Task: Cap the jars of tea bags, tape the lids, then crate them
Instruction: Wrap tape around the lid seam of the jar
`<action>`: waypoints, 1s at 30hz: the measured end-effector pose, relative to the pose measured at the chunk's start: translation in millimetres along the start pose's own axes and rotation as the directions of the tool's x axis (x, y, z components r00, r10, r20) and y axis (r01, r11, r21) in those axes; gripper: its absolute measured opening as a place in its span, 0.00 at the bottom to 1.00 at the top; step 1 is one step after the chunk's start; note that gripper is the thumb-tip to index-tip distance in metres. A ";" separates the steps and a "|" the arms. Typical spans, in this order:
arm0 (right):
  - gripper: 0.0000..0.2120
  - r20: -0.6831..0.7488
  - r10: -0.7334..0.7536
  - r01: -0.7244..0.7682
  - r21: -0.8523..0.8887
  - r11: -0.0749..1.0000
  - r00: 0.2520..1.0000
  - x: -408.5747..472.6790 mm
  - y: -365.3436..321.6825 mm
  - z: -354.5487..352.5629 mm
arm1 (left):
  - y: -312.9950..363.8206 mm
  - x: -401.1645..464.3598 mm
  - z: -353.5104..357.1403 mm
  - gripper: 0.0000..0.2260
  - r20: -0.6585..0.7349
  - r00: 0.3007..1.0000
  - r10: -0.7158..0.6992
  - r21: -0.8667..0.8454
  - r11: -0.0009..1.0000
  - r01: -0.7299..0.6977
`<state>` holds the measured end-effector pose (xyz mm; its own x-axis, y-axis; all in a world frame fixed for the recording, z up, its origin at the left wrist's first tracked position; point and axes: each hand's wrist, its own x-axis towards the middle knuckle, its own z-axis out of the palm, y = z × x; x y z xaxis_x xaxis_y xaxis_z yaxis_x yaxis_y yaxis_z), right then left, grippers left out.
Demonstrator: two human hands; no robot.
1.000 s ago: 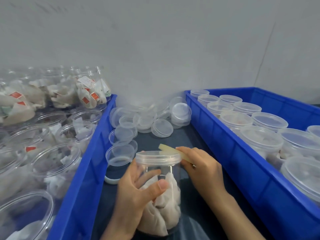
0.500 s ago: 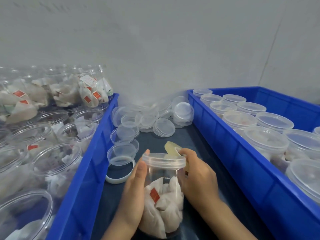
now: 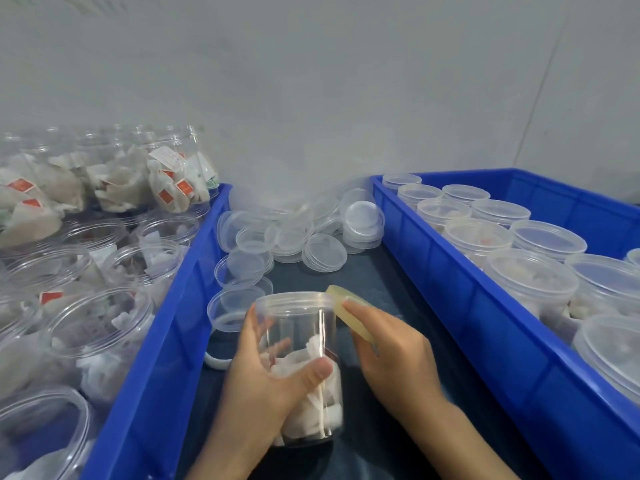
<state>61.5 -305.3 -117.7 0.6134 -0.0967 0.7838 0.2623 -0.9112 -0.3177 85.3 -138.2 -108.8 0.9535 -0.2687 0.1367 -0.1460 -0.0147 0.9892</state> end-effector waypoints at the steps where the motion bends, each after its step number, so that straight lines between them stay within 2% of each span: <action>1: 0.23 -0.020 0.007 -0.008 -0.012 1.000 1.000 0.7 0.1 -2.0 | 0.9 1.5 1.7 0.51 0.002 1.000 0.005 0.019 1.000 -0.005; 4: 0.27 -0.109 -0.022 0.018 -0.040 0.999 0.994 3.1 1.4 -7.4 | -2.4 1.9 1.2 0.51 -0.114 0.992 0.061 0.148 0.988 -0.044; 8: 0.29 -0.229 -0.143 0.103 -0.179 0.978 0.963 5.1 4.3 -13.3 | -8.0 3.5 -2.3 0.54 -0.339 0.929 0.151 0.309 0.950 -0.041; 11: 0.27 -0.273 -0.198 0.139 -0.219 0.966 0.941 4.1 5.1 -17.1 | -8.8 2.9 -0.9 0.55 -0.420 0.883 0.210 0.393 0.919 -0.032; 13: 0.27 -0.271 -0.198 0.139 -0.224 0.965 0.942 4.0 5.9 -17.2 | -9.0 2.7 -1.7 0.55 -0.434 0.875 0.214 0.379 0.925 -0.038; 17: 0.29 -0.225 -0.141 0.098 -0.191 0.977 0.964 4.8 10.3 -12.4 | -8.5 2.1 -3.3 0.53 -0.305 0.933 0.189 0.141 0.978 -0.152; 20: 0.28 -0.179 -0.088 0.058 -0.167 0.984 0.980 5.0 13.5 -10.7 | -3.3 0.3 -1.3 0.54 -0.200 0.963 0.180 0.002 0.983 -0.183; 25: 0.22 -0.069 -0.029 0.017 -0.158 0.987 0.997 6.5 11.6 -7.2 | 1.5 -1.7 0.4 0.51 -0.104 0.979 0.173 -0.094 0.979 -0.183; 27: 0.25 -0.012 -0.003 0.000 -0.174 0.985 1.000 7.6 8.8 -6.7 | 4.1 -3.9 2.1 0.48 -0.069 0.987 0.146 -0.152 0.976 -0.155; 30: 0.28 0.043 0.032 -0.025 -0.159 0.987 0.999 7.7 3.5 -4.7 | 4.9 -5.9 2.3 0.51 0.016 0.994 0.109 -0.259 0.961 -0.101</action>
<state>63.7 -311.2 -110.3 0.6530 -0.1087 0.7495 0.1249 -0.9607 -0.2481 78.4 -138.9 -104.9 0.9275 -0.2844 0.2428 -0.1683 0.2623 0.9502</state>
